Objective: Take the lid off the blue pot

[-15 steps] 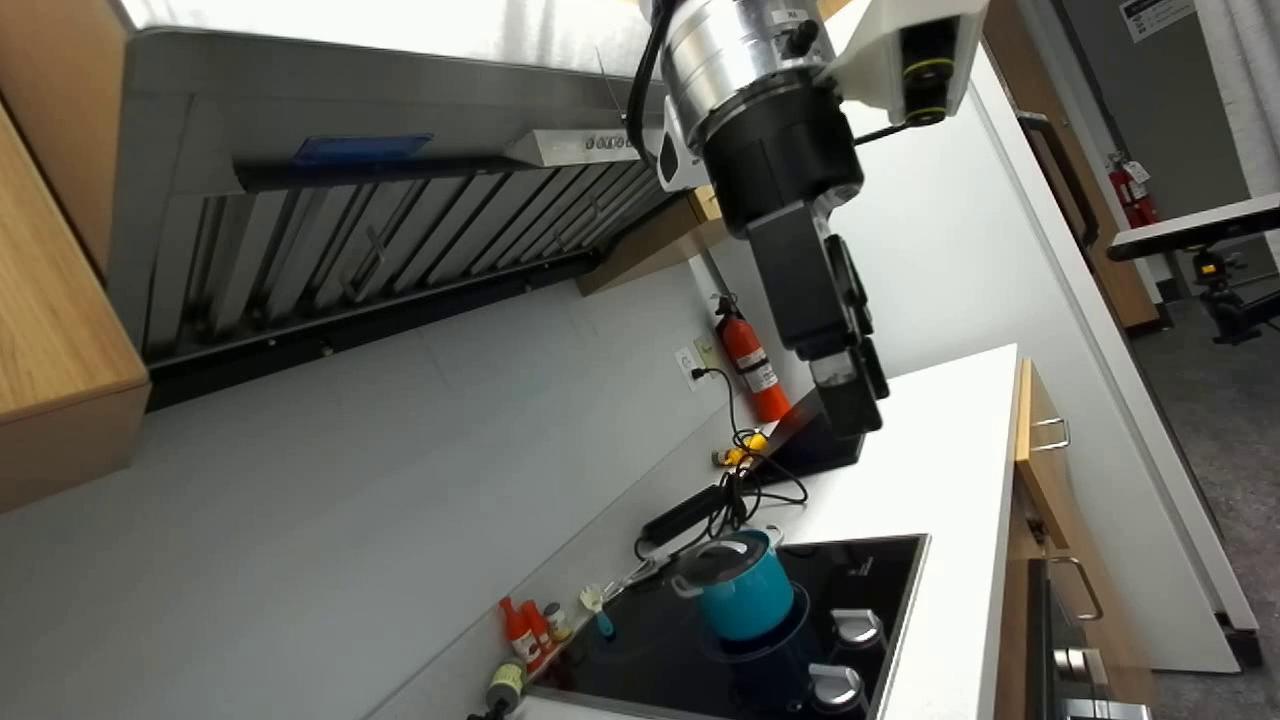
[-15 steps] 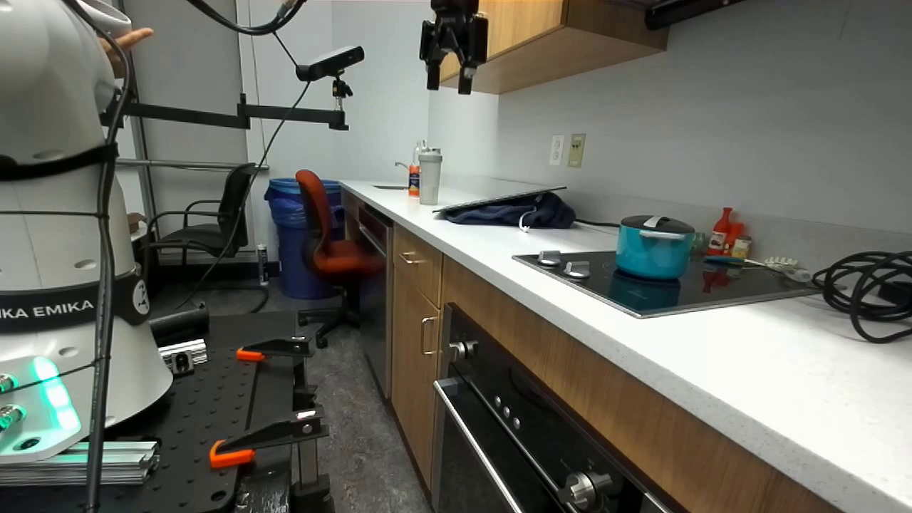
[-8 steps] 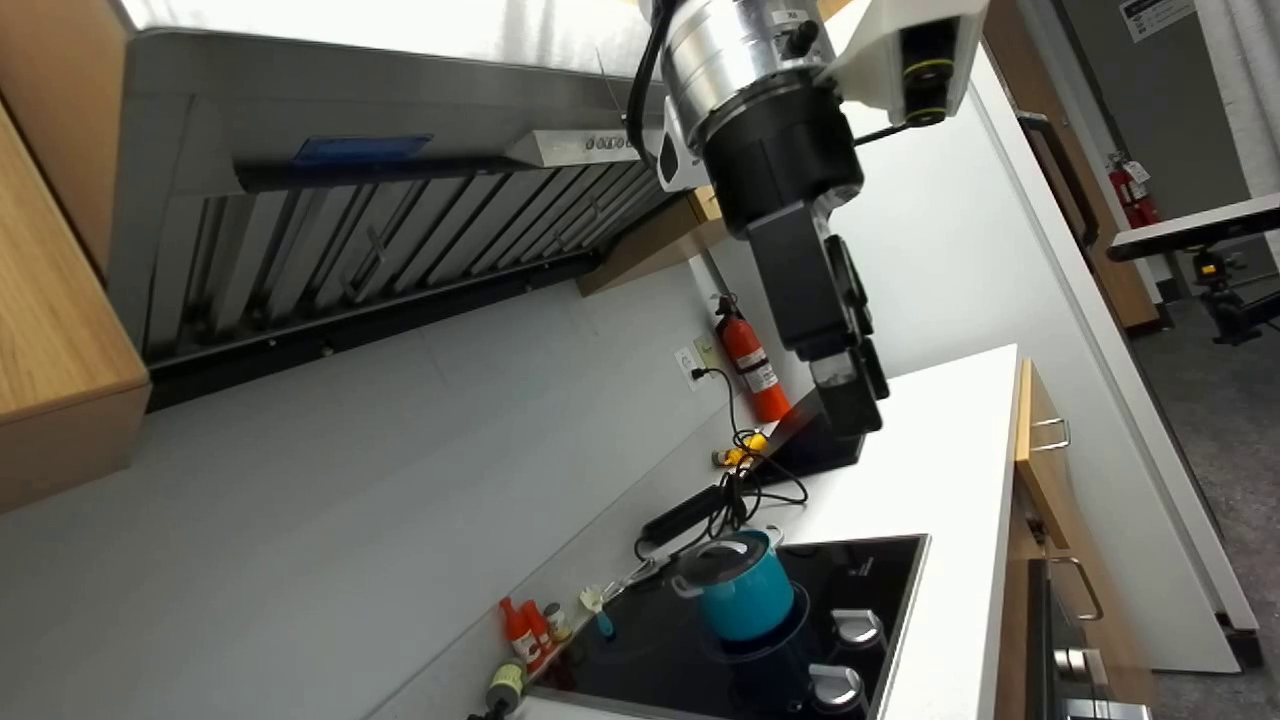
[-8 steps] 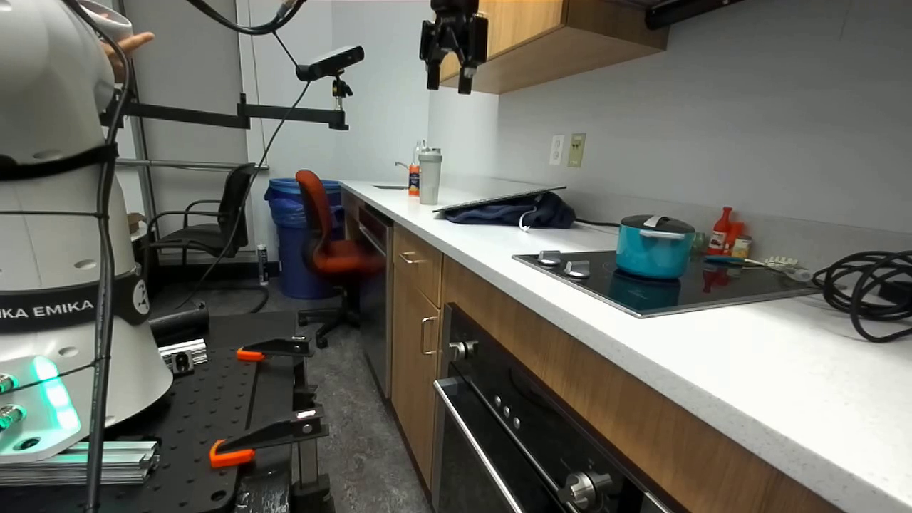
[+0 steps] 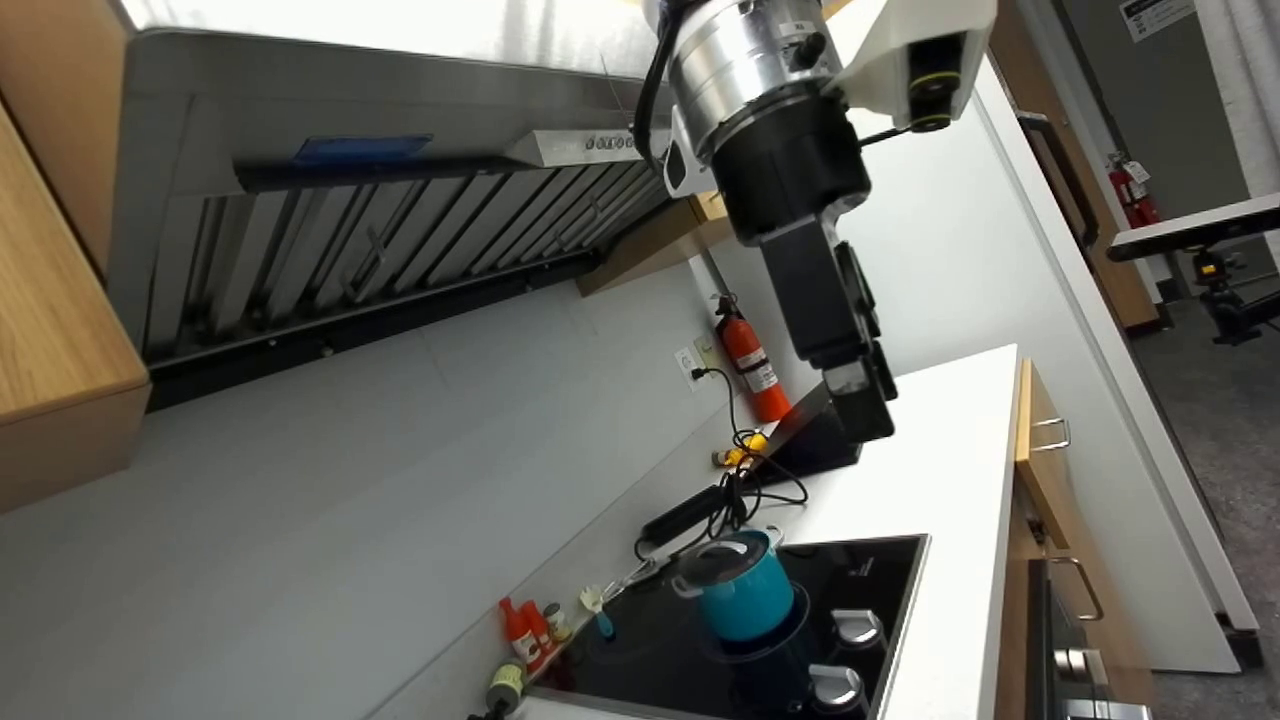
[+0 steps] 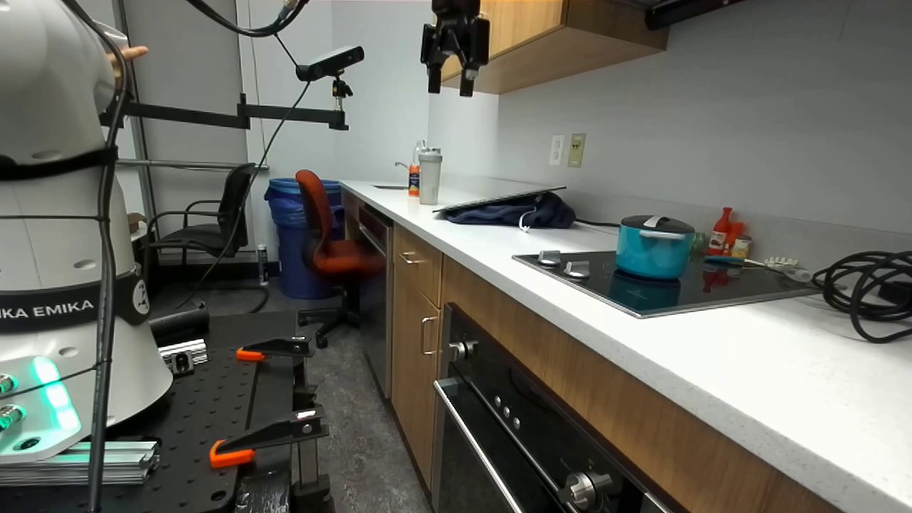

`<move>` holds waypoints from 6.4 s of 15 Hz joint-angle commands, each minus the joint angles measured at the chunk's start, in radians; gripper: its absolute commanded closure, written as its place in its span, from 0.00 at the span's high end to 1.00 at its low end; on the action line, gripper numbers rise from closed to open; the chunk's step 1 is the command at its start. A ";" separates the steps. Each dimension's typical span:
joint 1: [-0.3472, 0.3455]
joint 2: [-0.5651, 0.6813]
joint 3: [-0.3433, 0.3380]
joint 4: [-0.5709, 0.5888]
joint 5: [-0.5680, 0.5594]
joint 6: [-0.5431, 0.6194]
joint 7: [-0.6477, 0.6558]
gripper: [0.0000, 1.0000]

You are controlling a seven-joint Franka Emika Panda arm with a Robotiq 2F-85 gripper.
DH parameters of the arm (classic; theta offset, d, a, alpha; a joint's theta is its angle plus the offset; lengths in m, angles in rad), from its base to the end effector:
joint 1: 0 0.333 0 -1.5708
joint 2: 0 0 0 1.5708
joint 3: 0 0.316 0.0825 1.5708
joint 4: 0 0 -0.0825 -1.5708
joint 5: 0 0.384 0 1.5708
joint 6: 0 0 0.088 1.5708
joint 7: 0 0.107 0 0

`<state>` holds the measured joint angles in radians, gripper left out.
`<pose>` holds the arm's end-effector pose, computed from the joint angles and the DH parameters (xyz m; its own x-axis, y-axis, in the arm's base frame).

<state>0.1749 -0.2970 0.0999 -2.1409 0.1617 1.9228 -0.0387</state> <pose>0.4533 0.1435 0.5352 0.9645 0.2519 0.0795 0.2602 -0.9577 -0.1231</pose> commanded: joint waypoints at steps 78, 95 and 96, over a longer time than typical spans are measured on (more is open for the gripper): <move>-0.054 0.594 -0.161 0.190 -0.638 0.797 0.486 1.00; 0.102 0.742 -0.340 0.347 -0.674 0.823 0.718 0.99; 0.113 0.748 -0.353 0.353 -0.682 0.823 0.736 1.00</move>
<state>0.2487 0.4148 -0.2059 -1.8326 -0.4803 2.7290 0.6210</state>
